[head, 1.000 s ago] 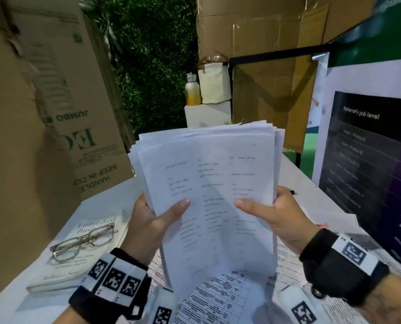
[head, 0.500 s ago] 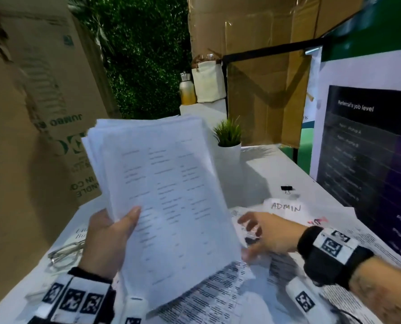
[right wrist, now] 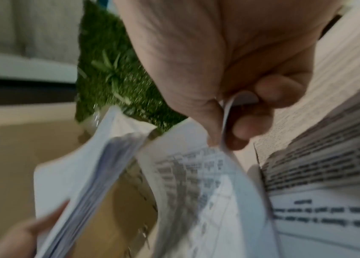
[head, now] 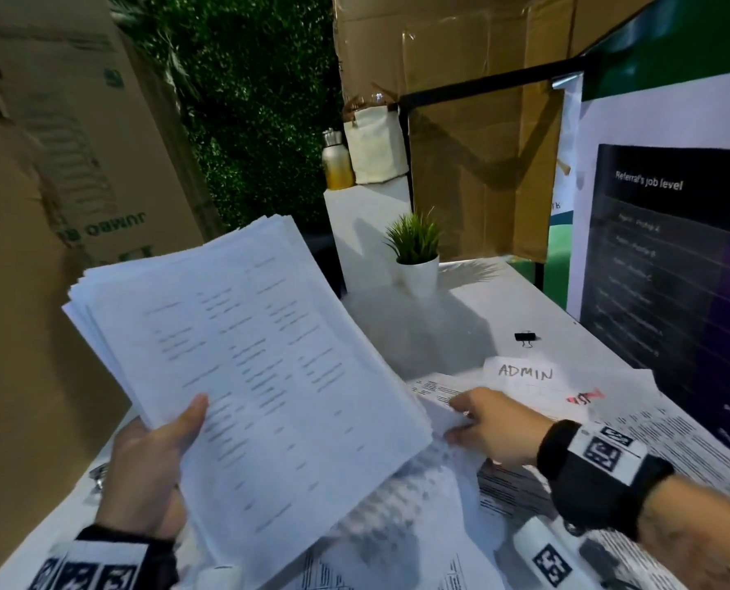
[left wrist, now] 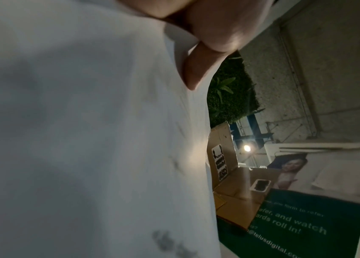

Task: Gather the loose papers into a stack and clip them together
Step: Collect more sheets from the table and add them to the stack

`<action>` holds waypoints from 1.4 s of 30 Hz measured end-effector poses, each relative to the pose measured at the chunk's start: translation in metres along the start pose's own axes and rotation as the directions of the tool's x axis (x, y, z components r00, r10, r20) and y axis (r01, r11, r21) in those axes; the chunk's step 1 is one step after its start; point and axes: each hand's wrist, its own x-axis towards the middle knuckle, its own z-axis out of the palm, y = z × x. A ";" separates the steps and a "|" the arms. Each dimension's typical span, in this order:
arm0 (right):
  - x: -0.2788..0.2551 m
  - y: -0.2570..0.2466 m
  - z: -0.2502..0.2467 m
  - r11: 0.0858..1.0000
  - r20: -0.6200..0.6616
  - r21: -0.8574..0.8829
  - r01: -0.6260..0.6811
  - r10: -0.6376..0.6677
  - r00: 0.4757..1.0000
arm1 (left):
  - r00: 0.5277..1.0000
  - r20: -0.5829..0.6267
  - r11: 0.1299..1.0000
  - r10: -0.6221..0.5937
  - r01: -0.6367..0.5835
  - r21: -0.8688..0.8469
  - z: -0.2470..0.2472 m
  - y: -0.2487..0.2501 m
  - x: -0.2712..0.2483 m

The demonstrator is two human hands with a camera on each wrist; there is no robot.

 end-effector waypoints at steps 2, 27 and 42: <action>-0.007 0.007 -0.007 0.942 -0.111 0.336 0.031 0.007 0.994 | 0.998 0.027 0.997 -0.065 0.066 -0.048 0.002 0.001 0.002; -0.051 -0.003 0.008 0.518 0.272 0.826 -0.222 -0.022 0.962 | 0.916 0.202 0.919 -0.347 0.375 -0.119 0.038 -0.017 -0.006; -0.017 0.005 0.009 0.570 0.077 0.777 -0.269 0.338 0.938 | 0.886 0.142 0.897 -0.441 0.434 0.081 0.019 -0.023 -0.014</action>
